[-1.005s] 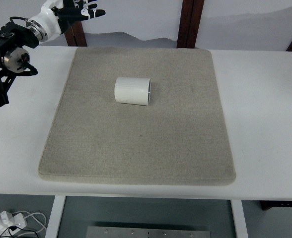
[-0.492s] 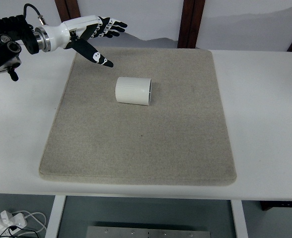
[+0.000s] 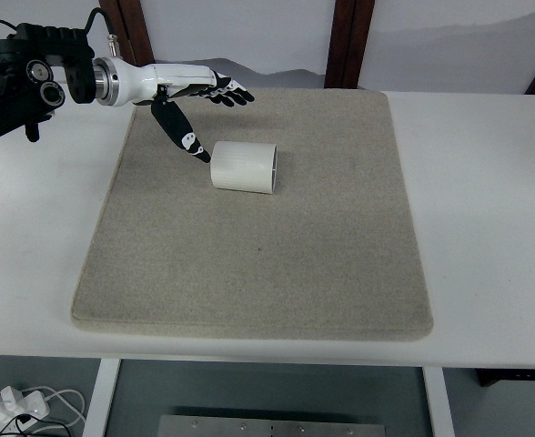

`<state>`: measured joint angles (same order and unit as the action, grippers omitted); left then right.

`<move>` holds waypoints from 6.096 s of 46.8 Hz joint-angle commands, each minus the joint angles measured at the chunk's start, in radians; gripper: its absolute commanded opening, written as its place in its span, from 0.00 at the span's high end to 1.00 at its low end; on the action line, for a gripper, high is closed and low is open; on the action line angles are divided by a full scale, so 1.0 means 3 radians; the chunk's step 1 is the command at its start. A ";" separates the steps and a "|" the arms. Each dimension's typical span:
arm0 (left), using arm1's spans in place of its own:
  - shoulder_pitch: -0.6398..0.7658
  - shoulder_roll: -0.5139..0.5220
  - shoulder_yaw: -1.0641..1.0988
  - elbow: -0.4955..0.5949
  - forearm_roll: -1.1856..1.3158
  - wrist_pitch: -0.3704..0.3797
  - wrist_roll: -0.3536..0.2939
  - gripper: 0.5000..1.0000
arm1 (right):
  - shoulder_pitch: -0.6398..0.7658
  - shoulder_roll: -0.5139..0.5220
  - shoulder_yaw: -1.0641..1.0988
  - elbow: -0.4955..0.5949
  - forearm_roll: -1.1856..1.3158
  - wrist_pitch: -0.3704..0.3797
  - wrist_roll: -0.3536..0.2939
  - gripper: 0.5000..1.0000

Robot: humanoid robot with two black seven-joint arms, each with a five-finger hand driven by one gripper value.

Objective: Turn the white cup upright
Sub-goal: 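Lower the left hand onto the mug and close fingers around it, then lift the mug with the left hand and rotate it opening-up, then lower the held mug toward the mat, tilting it with the left hand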

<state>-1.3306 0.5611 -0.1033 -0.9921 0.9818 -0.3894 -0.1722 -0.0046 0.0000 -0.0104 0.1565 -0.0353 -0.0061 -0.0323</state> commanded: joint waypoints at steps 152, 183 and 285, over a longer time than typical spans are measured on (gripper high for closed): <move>0.1224 -0.0756 -0.1675 0.1476 -0.1902 -0.0727 -0.0750 0.67 | 0.0000 0.0000 -0.0001 0.0000 0.0000 0.0000 0.0000 0.10; 0.1429 -0.0976 -0.1696 0.1850 -0.2291 -0.0738 -0.1328 0.65 | 0.0000 0.0000 -0.0001 0.0000 0.0000 0.0000 0.0000 0.10; 0.1521 -0.1226 -0.1205 0.1967 -0.1381 -0.0436 -0.1462 0.35 | 0.0000 0.0000 -0.0001 0.0000 0.0000 0.0000 0.0000 0.10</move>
<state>-0.8744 0.1933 -0.4662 -0.4013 0.5669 -0.5271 -0.6108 -0.0046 0.0000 -0.0107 0.1565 -0.0353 -0.0061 -0.0324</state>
